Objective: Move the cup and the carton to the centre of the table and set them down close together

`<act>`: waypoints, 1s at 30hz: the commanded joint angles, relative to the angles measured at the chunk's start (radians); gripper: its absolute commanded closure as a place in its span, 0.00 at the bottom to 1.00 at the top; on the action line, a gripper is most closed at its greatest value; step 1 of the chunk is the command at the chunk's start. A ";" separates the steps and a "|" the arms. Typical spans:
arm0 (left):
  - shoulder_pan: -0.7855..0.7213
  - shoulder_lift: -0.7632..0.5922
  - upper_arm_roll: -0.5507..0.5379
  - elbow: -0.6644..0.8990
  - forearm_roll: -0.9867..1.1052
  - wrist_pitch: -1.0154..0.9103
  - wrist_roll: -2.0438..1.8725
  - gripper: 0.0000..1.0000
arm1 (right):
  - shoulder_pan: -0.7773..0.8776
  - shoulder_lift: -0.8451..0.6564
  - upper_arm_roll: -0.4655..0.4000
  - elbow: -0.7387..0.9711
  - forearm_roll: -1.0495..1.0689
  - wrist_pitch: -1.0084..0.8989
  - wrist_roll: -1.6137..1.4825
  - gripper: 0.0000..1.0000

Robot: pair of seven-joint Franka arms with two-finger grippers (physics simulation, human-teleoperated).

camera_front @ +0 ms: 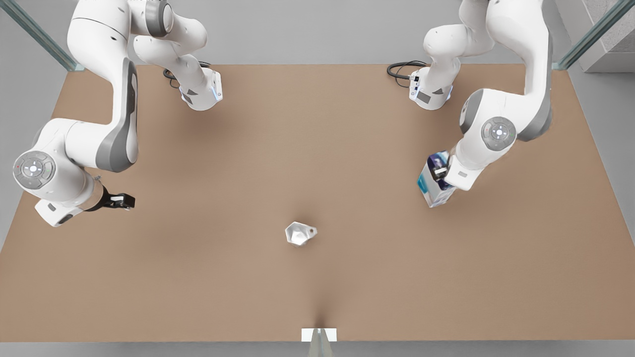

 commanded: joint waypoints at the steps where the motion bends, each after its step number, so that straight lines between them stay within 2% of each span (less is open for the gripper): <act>1: -0.096 0.014 -0.002 0.011 -0.033 0.009 -0.060 0.40 | -0.002 0.000 0.000 0.000 0.000 -0.002 -0.001 0.00; 3: -0.180 0.051 -0.002 0.049 -0.035 0.021 -0.248 0.40 | -0.002 0.000 0.000 0.000 0.000 -0.002 -0.001 0.00; 12: -0.439 0.345 -0.018 0.482 -0.042 -0.053 -1.085 0.38 | -0.002 0.006 0.000 0.000 -0.003 -0.003 -0.002 0.00; 16: -0.481 0.394 -0.018 0.490 -0.044 -0.048 -1.203 0.37 | -0.002 0.011 0.000 -0.002 -0.003 -0.002 -0.002 0.00; 21: -0.518 0.536 -0.018 0.617 -0.047 -0.036 -1.382 0.37 | -0.002 0.014 0.000 0.000 -0.003 -0.003 -0.001 0.00; 26: -0.533 0.568 -0.019 0.617 -0.047 -0.034 -1.395 0.36 | -0.002 0.015 0.000 -0.002 -0.003 -0.003 0.001 0.00; 27: -0.534 0.572 -0.019 0.617 -0.045 -0.034 -1.395 0.34 | -0.002 0.015 0.000 -0.002 -0.003 -0.003 -0.001 0.00; 29: -0.534 0.579 -0.019 0.616 -0.045 -0.034 -1.395 0.15 | -0.002 0.015 0.000 0.000 -0.003 -0.005 -0.001 0.00; 30: -0.534 0.582 -0.018 0.609 -0.038 -0.014 -1.393 0.09 | -0.002 0.015 0.000 0.000 -0.002 -0.011 -0.001 0.00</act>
